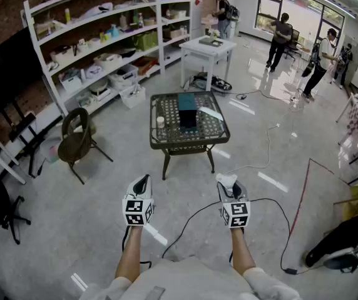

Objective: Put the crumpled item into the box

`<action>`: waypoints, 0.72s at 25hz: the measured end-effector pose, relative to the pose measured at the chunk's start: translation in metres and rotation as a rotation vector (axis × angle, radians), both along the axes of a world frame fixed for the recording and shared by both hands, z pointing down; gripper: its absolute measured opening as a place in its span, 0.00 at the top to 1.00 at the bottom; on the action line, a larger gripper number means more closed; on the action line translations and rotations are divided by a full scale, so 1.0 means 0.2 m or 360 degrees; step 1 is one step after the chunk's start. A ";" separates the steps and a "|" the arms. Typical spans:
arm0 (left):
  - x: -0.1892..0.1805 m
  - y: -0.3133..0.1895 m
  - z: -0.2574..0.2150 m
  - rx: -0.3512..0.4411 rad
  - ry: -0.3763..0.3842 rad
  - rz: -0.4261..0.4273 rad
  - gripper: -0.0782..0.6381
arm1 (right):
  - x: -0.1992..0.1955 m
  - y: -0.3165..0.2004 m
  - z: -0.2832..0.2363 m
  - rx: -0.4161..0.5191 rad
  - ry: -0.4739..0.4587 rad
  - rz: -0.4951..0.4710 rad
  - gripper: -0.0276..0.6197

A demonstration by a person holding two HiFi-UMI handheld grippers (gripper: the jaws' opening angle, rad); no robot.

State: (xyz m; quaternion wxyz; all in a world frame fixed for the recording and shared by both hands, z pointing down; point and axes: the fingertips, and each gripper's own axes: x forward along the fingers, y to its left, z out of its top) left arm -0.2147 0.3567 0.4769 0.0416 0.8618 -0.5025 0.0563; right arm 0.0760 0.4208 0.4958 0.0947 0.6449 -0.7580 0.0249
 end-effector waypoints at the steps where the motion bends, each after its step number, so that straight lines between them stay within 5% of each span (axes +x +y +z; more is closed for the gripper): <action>1: 0.01 0.01 0.01 -0.0002 -0.0002 0.0002 0.88 | 0.00 0.00 0.01 0.0000 0.0000 -0.0004 0.70; 18: 0.16 0.04 0.04 -0.0022 -0.0035 0.0007 0.88 | 0.07 -0.01 0.05 -0.0009 -0.0015 -0.0084 0.69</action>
